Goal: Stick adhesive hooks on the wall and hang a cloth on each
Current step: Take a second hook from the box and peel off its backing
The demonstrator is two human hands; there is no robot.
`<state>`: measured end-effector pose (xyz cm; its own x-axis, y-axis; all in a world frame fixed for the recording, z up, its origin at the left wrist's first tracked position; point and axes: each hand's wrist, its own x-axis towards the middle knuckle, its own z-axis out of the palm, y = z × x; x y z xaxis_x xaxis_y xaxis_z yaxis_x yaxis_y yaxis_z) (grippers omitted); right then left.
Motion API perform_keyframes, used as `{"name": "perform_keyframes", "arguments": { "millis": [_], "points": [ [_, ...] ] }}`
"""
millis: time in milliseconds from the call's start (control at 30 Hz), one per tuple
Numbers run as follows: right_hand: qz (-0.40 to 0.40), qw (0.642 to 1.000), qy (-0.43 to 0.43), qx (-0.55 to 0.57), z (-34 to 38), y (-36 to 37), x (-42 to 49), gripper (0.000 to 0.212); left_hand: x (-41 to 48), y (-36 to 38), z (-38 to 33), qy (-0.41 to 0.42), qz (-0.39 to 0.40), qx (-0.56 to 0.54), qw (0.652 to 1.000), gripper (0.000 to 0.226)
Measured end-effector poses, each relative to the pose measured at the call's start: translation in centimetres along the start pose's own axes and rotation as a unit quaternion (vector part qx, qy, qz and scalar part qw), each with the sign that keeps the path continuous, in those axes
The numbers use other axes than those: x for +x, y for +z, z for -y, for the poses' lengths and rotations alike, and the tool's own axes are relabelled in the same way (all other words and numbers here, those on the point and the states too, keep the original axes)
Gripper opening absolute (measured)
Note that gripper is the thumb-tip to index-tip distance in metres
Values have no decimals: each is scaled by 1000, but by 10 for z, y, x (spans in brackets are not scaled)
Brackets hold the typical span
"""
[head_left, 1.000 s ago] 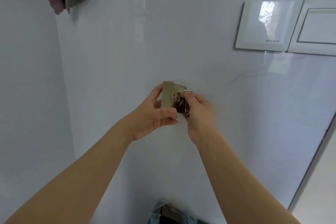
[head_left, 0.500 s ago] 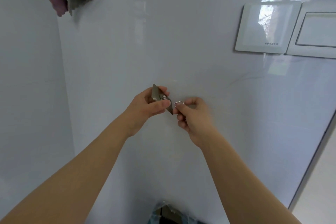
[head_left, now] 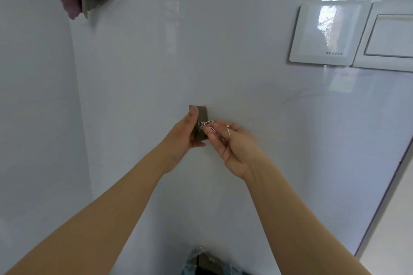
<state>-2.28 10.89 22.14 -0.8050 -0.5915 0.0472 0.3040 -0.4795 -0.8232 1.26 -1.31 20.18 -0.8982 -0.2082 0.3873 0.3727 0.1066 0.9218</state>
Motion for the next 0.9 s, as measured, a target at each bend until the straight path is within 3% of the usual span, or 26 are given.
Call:
{"name": "perform_keyframes", "arguments": {
  "millis": [300,900],
  "points": [
    [-19,998,21,56,-11,3,2,15,-1,12,3,6,3,-36,999,44],
    [-58,994,30,-88,-16,-1,8,13,3,23,6,-55,-111,-95,988,38]
  ]
}}
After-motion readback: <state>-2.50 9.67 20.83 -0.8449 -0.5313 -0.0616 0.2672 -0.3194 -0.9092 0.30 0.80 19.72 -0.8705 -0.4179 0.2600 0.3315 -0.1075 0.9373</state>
